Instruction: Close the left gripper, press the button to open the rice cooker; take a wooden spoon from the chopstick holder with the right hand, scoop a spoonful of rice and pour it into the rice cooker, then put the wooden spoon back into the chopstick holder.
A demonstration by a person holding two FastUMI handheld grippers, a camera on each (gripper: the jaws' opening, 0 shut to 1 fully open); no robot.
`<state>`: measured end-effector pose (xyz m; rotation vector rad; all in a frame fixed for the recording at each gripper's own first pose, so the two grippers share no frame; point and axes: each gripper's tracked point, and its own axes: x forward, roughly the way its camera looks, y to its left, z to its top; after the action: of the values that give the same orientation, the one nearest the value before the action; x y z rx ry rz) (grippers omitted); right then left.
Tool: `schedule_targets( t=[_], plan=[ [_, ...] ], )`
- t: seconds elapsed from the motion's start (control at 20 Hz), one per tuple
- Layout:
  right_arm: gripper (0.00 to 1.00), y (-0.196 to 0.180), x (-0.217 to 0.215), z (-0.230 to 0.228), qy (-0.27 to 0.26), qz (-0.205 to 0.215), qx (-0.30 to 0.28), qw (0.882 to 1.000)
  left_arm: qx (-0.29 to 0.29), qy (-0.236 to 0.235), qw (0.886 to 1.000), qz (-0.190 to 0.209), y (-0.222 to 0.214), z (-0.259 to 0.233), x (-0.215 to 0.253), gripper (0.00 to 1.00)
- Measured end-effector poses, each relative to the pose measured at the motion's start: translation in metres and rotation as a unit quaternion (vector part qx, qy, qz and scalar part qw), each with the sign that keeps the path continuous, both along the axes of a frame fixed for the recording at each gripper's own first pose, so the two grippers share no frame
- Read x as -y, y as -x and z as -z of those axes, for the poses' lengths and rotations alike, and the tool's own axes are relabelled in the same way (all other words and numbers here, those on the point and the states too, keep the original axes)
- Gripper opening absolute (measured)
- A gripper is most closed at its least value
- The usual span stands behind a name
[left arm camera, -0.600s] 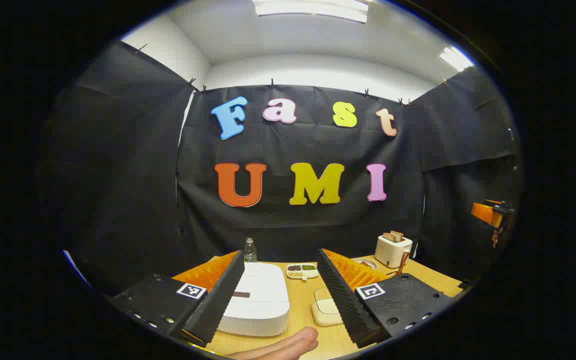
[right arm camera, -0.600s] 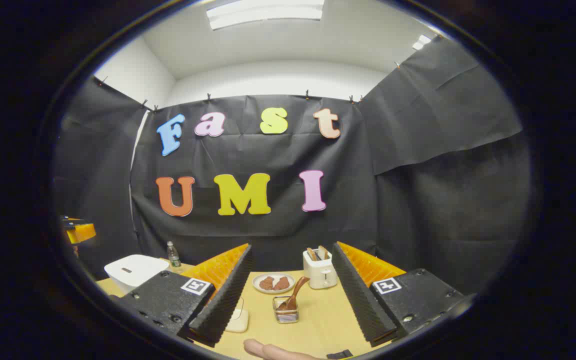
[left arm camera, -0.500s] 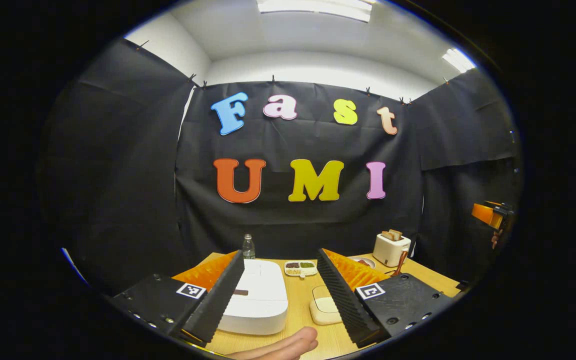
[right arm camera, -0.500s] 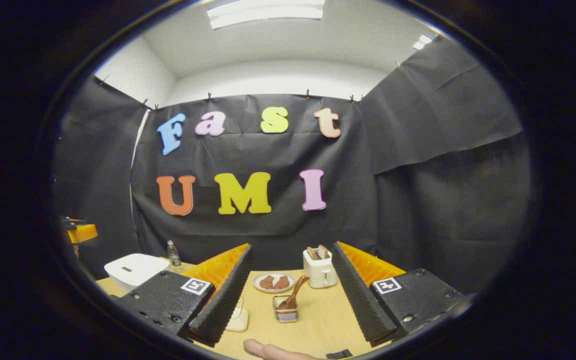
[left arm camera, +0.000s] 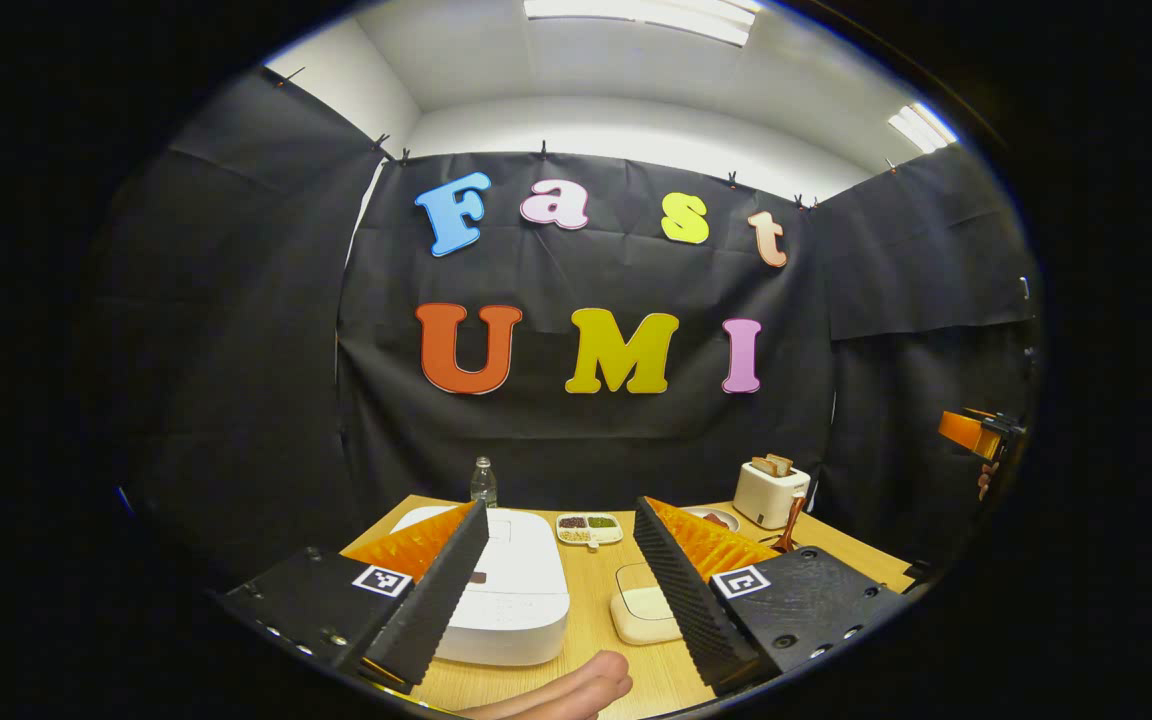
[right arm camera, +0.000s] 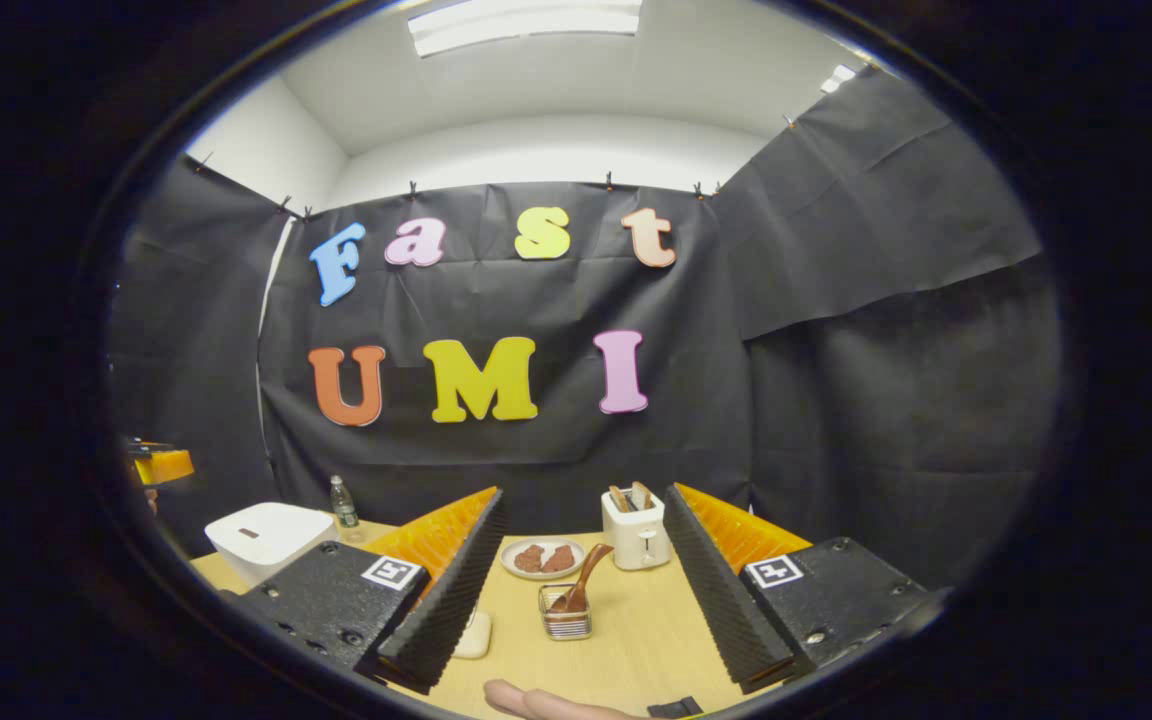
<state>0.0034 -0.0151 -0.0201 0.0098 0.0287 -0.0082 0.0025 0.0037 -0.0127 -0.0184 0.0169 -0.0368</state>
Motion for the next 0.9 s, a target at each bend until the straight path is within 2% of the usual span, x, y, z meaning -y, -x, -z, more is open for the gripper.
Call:
schedule_targets(
  t=[0.1, 0.25, 0.35, 0.4, 0.45, 0.5, 0.6, 0.65, 0.8, 0.9],
  plan=[
    [0.98, -0.002, 0.001, 0.007, 0.000, 0.000, -0.005, 1.000, 0.013, -0.008, 1.000, -0.005, -0.001, -0.004, -0.001, 0.94],
    [1.00, -0.005, -0.004, 0.014, -0.004, -0.012, -0.005, 1.000, 0.025, -0.021, 0.999, -0.015, -0.005, -0.007, -0.001, 0.93],
    [1.00, -0.006, -0.004, 0.018, -0.008, -0.015, -0.005, 1.000, 0.021, -0.032, 0.999, -0.009, -0.008, -0.003, 0.002, 0.83],
    [1.00, -0.006, -0.004, 0.020, -0.008, -0.017, -0.005, 1.000, 0.015, -0.035, 0.999, -0.006, -0.010, -0.001, 0.004, 0.84],
    [1.00, -0.007, -0.005, 0.021, -0.009, -0.019, -0.006, 1.000, 0.010, -0.036, 0.999, -0.009, -0.010, 0.001, -0.001, 0.68],
    [1.00, -0.007, -0.005, 0.022, -0.010, -0.020, -0.006, 1.000, 0.007, -0.035, 0.999, -0.014, -0.013, 0.001, -0.004, 0.61],
    [0.98, -0.008, -0.003, 0.026, -0.008, -0.020, -0.009, 1.000, 0.009, -0.035, 0.999, -0.025, -0.020, -0.001, -0.011, 0.52],
    [1.00, -0.008, -0.002, 0.027, -0.008, -0.020, -0.010, 1.000, 0.008, -0.037, 0.999, -0.030, -0.023, 0.001, -0.015, 0.49],
    [1.00, -0.009, 0.001, 0.032, -0.006, -0.018, -0.013, 1.000, -0.015, -0.033, 0.998, -0.043, -0.034, 0.016, -0.026, 0.25],
    [1.00, -0.010, 0.001, 0.038, -0.006, -0.021, -0.019, 1.000, -0.045, -0.021, 0.998, -0.040, -0.043, 0.031, -0.028, 0.21]
  ],
)
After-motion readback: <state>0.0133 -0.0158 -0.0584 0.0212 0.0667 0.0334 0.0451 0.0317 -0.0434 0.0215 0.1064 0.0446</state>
